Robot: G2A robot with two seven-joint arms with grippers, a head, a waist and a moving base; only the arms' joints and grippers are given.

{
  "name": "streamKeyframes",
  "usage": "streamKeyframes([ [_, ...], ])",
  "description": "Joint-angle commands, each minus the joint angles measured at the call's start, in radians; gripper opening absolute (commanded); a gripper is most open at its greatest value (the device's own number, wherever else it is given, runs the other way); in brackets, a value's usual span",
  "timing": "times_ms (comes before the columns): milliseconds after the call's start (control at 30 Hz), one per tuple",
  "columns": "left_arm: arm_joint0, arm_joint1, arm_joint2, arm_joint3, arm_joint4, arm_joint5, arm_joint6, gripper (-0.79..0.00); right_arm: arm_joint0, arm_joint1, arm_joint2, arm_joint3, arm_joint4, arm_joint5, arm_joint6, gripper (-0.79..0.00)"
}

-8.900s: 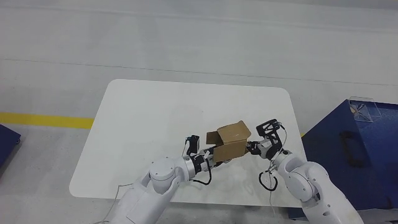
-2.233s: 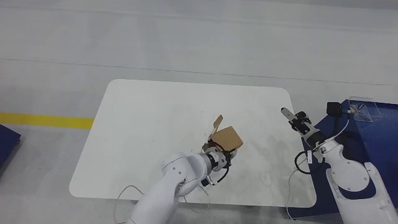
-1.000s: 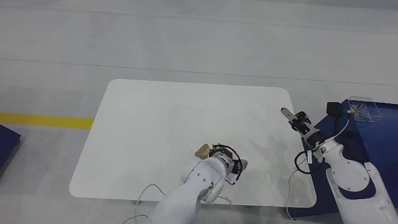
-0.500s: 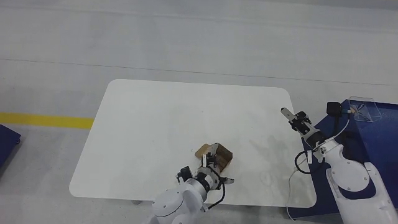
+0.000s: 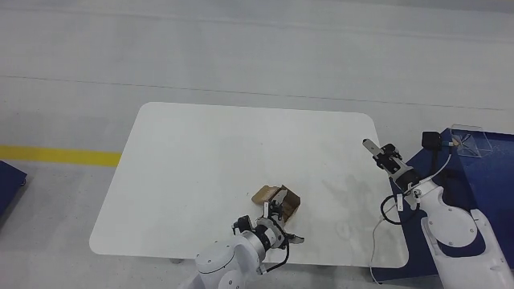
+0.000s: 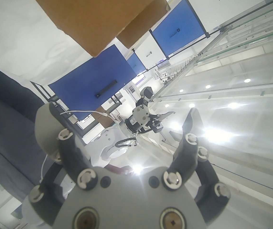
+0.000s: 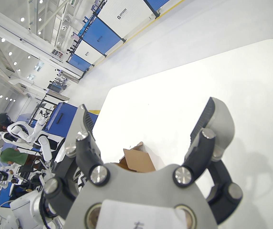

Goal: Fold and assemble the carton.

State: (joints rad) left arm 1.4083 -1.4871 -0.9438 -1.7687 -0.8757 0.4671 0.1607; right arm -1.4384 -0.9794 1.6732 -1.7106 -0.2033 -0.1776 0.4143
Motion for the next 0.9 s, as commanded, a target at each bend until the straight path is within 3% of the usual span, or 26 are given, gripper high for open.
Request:
streamKeyframes([
  [0, 0.0, 0.0, 0.0, 0.0, 0.0, 0.0, -0.002, 0.0, 0.0, 0.0, 0.0, 0.0, 0.0, 0.0, 0.0, 0.0],
  [133, -0.004, 0.001, 0.0, -0.007, 0.026, 0.001, 0.008, 0.0, -0.001, 0.0, -0.007, 0.001, 0.002, 0.002, 0.014, 0.0],
  [200, 0.007, 0.013, 0.015, -0.075, 0.184, 0.048, 0.075, 0.0, 0.031, 0.003, -0.04, 0.006, -0.052, 0.065, 0.104, 0.0],
  [300, 0.045, 0.033, 0.046, -0.211, 0.393, 0.225, 0.158, 0.0, 0.098, 0.005, -0.108, 0.01, -0.205, 0.209, 0.184, 0.0],
  [433, 0.08, 0.045, 0.028, -0.305, 0.446, 0.536, 0.226, 0.0, 0.156, 0.006, -0.188, 0.033, -0.33, 0.203, 0.272, 0.0],
  [533, 0.066, 0.044, 0.07, -0.214, 0.471, 0.545, 0.294, 0.0, 0.181, 0.003, -0.265, 0.055, -0.423, 0.168, 0.293, 0.0],
  [733, -0.076, 0.023, 0.175, 0.017, 0.383, 0.545, 0.341, 0.0, 0.238, -0.018, -0.4, 0.11, -0.498, 0.168, 0.282, 0.0],
  [867, -0.145, 0.006, 0.198, 0.092, 0.298, 0.545, 0.415, 0.0, 0.266, -0.035, -0.489, 0.14, -0.539, 0.186, 0.274, 0.0],
])
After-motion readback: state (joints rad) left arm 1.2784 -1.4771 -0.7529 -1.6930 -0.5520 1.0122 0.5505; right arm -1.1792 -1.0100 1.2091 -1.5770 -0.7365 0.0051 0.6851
